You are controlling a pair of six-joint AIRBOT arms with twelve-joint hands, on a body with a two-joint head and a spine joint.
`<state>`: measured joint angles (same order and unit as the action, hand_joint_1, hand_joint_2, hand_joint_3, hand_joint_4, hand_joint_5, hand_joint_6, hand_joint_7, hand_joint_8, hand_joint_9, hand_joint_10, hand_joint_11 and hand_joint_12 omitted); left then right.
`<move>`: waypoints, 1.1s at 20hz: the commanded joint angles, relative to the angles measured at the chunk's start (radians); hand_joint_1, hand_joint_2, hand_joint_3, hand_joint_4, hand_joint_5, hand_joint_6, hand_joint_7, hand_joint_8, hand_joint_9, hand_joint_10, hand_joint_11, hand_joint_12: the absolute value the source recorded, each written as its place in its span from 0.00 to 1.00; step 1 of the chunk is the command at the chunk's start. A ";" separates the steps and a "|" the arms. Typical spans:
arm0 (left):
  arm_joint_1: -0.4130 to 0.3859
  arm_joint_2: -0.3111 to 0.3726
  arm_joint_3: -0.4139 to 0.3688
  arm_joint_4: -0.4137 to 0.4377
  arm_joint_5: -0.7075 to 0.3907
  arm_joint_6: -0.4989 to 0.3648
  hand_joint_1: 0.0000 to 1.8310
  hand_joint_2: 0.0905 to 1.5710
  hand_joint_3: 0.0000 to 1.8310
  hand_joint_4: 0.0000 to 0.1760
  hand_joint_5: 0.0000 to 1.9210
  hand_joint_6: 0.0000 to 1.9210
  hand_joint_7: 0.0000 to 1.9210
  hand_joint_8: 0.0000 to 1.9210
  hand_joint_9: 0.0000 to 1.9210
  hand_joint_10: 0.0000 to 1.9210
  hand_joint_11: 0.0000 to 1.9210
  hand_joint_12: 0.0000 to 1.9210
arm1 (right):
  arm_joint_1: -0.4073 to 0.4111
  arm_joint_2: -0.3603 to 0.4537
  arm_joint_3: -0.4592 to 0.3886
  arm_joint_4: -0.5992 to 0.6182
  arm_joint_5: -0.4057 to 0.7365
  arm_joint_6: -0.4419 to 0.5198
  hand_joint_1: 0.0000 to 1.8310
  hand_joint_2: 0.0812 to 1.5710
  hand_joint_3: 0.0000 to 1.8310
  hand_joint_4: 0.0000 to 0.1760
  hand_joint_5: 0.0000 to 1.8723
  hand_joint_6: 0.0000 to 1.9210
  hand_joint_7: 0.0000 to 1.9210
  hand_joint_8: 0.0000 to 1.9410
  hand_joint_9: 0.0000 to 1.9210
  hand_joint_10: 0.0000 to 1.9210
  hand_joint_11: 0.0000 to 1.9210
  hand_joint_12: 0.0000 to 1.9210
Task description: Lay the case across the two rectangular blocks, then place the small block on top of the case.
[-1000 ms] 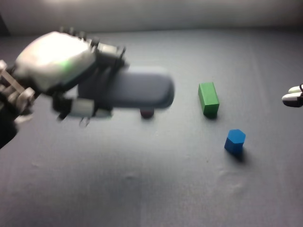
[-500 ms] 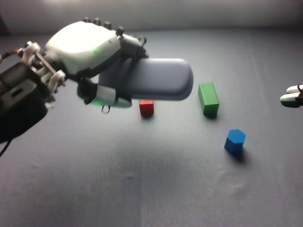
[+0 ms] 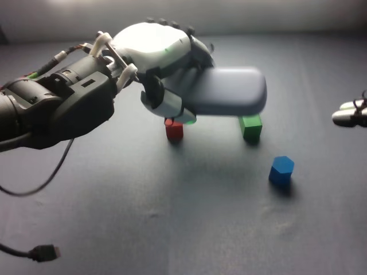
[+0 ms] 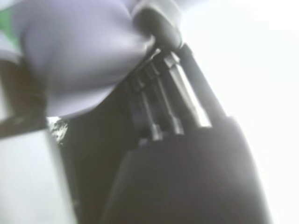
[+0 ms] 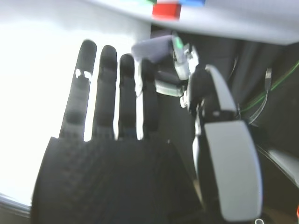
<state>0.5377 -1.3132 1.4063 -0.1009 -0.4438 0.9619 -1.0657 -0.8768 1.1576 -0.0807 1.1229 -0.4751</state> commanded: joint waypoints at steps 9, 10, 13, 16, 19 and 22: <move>-0.004 0.001 -0.010 -0.002 -0.132 -0.004 0.76 0.67 0.00 0.00 0.51 0.42 0.54 0.47 0.52 0.58 0.47 0.55 | 0.011 0.001 0.003 0.030 0.115 0.006 0.36 0.82 0.00 0.02 0.23 0.00 0.22 0.00 0.24 0.00 0.11 0.45; -0.004 0.000 -0.010 -0.002 -0.130 -0.004 0.76 0.67 0.00 0.00 0.52 0.41 0.55 0.46 0.52 0.59 0.46 0.54 | 0.011 0.001 0.003 0.030 0.115 0.006 0.36 0.82 0.00 0.07 0.22 0.00 0.22 0.00 0.24 0.00 0.10 0.46; -0.002 -0.011 0.001 -0.003 -0.116 -0.004 0.69 0.68 0.00 0.00 0.56 0.31 0.52 0.61 0.47 0.48 0.39 0.71 | 0.011 0.000 0.003 0.030 0.115 0.006 0.35 0.82 0.00 0.00 0.23 0.00 0.21 0.00 0.24 0.00 0.09 0.50; 0.005 -0.020 0.009 -0.010 -0.105 -0.004 0.64 0.66 0.00 0.00 0.55 0.44 0.54 0.07 0.52 0.20 0.39 0.50 | 0.011 -0.001 0.004 0.029 0.115 0.006 0.38 0.81 0.00 0.00 0.24 0.00 0.21 0.00 0.24 0.00 0.08 0.50; 0.011 -0.034 0.026 -0.020 -0.090 -0.004 0.64 0.62 0.00 0.00 0.47 0.06 0.53 0.00 0.54 0.09 0.38 0.48 | 0.011 -0.002 0.004 0.029 0.115 0.006 0.39 0.82 0.00 0.00 0.25 0.00 0.21 0.00 0.24 0.00 0.08 0.50; 0.015 -0.050 0.044 -0.034 -0.075 -0.004 0.63 0.62 0.00 0.00 0.48 0.00 0.53 0.00 0.55 0.05 0.38 0.47 | 0.011 -0.002 0.005 0.029 0.115 0.006 0.38 0.82 0.00 0.00 0.25 0.00 0.21 0.00 0.24 0.00 0.09 0.50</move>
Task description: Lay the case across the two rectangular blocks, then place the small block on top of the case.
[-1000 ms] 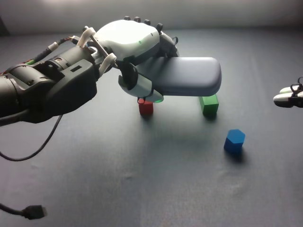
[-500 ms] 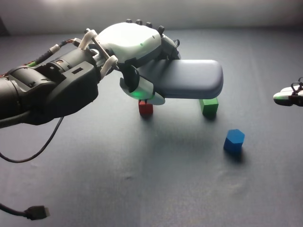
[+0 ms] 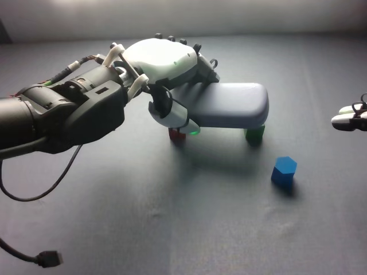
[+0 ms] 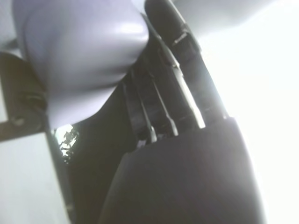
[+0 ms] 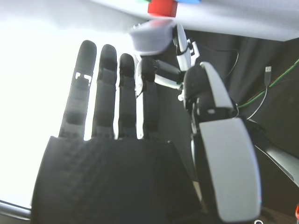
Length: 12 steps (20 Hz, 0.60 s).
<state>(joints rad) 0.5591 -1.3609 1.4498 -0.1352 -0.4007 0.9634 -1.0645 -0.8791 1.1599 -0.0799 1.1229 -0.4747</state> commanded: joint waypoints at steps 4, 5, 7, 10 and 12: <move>0.001 -0.011 0.012 -0.016 -0.111 -0.006 0.64 0.62 0.00 0.00 0.49 0.00 0.53 0.00 0.56 0.04 0.37 0.52 | 0.010 -0.001 0.004 0.028 0.115 0.005 0.37 0.82 0.00 0.00 0.24 0.00 0.21 0.00 0.23 0.00 0.08 0.48; 0.001 -0.014 0.015 -0.019 -0.110 -0.006 0.64 0.62 0.00 0.00 0.49 0.00 0.54 0.01 0.57 0.04 0.38 0.53 | 0.010 -0.001 0.004 0.028 0.115 0.005 0.37 0.82 0.00 0.00 0.24 0.00 0.21 0.00 0.23 0.00 0.08 0.48; 0.001 -0.021 0.021 -0.021 -0.107 -0.006 0.63 0.62 0.00 0.00 0.46 0.00 0.53 0.00 0.56 0.03 0.36 0.57 | 0.010 -0.001 0.004 0.028 0.115 0.005 0.36 0.82 0.00 0.00 0.24 0.00 0.21 0.00 0.23 0.00 0.09 0.48; 0.001 -0.025 0.025 -0.026 -0.106 -0.006 0.59 0.59 0.00 0.00 0.38 0.00 0.42 0.00 0.46 0.00 0.28 0.51 | 0.010 -0.003 0.005 0.028 0.115 0.005 0.36 0.81 0.00 0.00 0.25 0.00 0.22 0.00 0.24 0.00 0.10 0.47; 0.001 -0.026 0.025 -0.026 -0.106 -0.006 0.57 0.59 0.00 0.00 0.35 0.00 0.36 0.00 0.40 0.00 0.24 0.45 | 0.010 -0.003 0.005 0.028 0.115 0.006 0.36 0.81 0.00 0.00 0.25 0.00 0.22 0.00 0.24 0.00 0.10 0.45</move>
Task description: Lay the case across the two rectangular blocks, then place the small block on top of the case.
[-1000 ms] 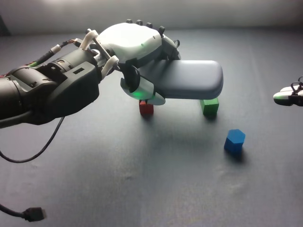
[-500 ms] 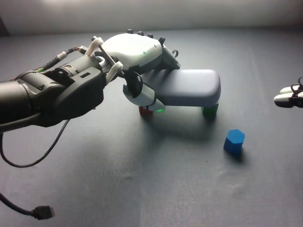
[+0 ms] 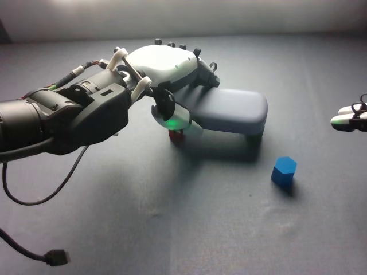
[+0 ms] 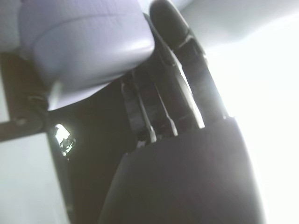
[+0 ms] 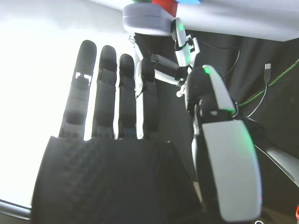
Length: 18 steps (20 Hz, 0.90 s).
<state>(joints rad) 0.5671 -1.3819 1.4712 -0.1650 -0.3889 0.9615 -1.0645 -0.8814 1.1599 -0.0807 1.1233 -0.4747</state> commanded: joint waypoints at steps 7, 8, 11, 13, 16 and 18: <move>-0.005 -0.002 -0.003 0.001 -0.127 -0.004 0.53 0.56 0.00 0.00 0.29 0.00 0.30 0.00 0.31 0.00 0.18 0.37 | 0.010 -0.002 0.004 0.029 0.114 0.010 0.35 0.82 0.00 0.00 0.25 0.00 0.22 0.00 0.25 0.00 0.12 0.45; -0.004 0.002 -0.008 -0.002 -0.132 -0.004 0.52 0.55 0.00 0.00 0.28 0.00 0.28 0.00 0.29 0.00 0.15 0.39 | 0.010 -0.002 0.004 0.029 0.114 0.012 0.35 0.82 0.00 0.00 0.25 0.00 0.22 0.00 0.25 0.00 0.11 0.45; 0.002 0.020 -0.029 -0.008 -0.162 -0.004 0.54 0.54 0.00 0.25 0.18 0.00 0.19 0.00 0.19 0.00 0.01 0.50 | 0.010 -0.002 0.004 0.029 0.114 0.013 0.35 0.82 0.00 0.00 0.25 0.00 0.21 0.00 0.24 0.00 0.10 0.44; 0.004 0.026 -0.036 -0.010 -0.170 -0.004 0.59 0.51 0.00 0.36 0.16 0.00 0.17 0.00 0.19 0.00 0.00 0.54 | 0.010 -0.003 0.004 0.029 0.114 0.014 0.36 0.82 0.00 0.00 0.25 0.00 0.21 0.00 0.23 0.00 0.10 0.44; 0.005 0.030 -0.041 -0.011 -0.178 -0.004 0.58 0.55 0.00 0.48 0.12 0.00 0.12 0.00 0.13 0.00 0.00 0.44 | 0.010 -0.003 0.004 0.029 0.114 0.014 0.36 0.82 0.00 0.00 0.24 0.00 0.20 0.00 0.22 0.00 0.06 0.47; 0.012 0.052 -0.069 -0.012 -0.215 -0.004 0.50 0.58 0.00 0.80 0.09 0.00 0.09 0.00 0.09 0.00 0.00 0.32 | 0.010 -0.003 0.003 0.029 0.114 0.015 0.37 0.81 0.00 0.00 0.24 0.00 0.20 0.00 0.21 0.00 0.01 0.56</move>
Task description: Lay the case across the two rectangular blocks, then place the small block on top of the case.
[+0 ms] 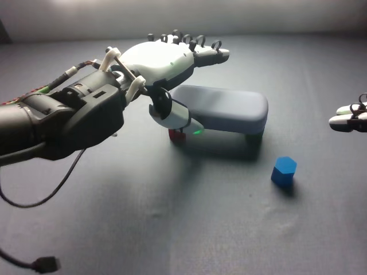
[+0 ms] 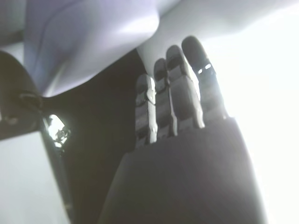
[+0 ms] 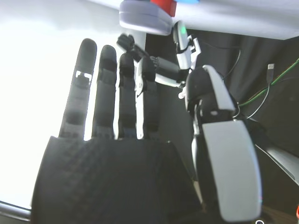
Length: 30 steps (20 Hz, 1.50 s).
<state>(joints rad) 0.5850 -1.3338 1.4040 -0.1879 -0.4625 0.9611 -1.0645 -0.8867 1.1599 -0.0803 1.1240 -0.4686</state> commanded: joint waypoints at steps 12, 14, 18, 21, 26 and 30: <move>0.458 0.511 -0.473 -0.024 -0.833 -0.103 0.45 0.58 0.00 0.32 0.09 0.00 0.06 0.00 0.06 0.00 0.00 0.18 | 0.169 -0.057 0.056 -0.161 -0.045 0.068 0.55 0.69 0.00 0.21 0.24 0.00 0.20 0.00 0.22 0.00 0.04 0.48; 0.515 0.545 -0.506 -0.045 -0.886 -0.103 0.45 0.57 0.00 0.28 0.10 0.00 0.07 0.00 0.06 0.00 0.00 0.18 | 0.196 -0.079 0.071 -0.191 -0.075 0.076 0.55 0.68 0.00 0.31 0.24 0.00 0.20 0.00 0.20 0.00 0.03 0.47; 0.573 0.557 -0.524 -0.083 -0.936 -0.103 0.45 0.57 0.00 0.41 0.09 0.00 0.07 0.00 0.06 0.00 0.00 0.18 | 0.216 -0.105 0.087 -0.219 -0.099 0.094 0.55 0.69 0.00 0.08 0.24 0.00 0.19 0.00 0.22 0.00 0.01 0.54; 0.579 0.557 -0.524 -0.089 -0.939 -0.104 0.46 0.57 0.00 0.32 0.10 0.00 0.07 0.00 0.06 0.00 0.00 0.19 | 0.216 -0.105 0.087 -0.222 -0.099 0.097 0.56 0.70 0.00 0.02 0.24 0.00 0.19 0.00 0.21 0.00 0.00 0.54; 0.586 0.555 -0.528 -0.090 -0.946 -0.108 0.45 0.56 0.00 0.43 0.09 0.00 0.08 0.00 0.08 0.00 0.00 0.26 | 0.216 -0.111 0.091 -0.234 -0.107 0.099 0.54 0.69 0.00 0.16 0.23 0.00 0.19 0.00 0.22 0.00 0.01 0.54; 0.625 0.555 -0.541 -0.094 -0.963 -0.121 0.45 0.55 0.00 0.55 0.10 0.00 0.09 0.00 0.09 0.00 0.00 0.31 | 0.241 -0.121 0.099 -0.265 -0.135 0.100 0.52 0.69 0.00 0.13 0.23 0.00 0.20 0.00 0.23 0.00 0.03 0.51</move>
<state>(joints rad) 1.2224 -0.7807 0.8608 -0.2813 -1.2945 0.8421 -0.8318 -1.0107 1.2587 -0.3866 0.8852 -0.3733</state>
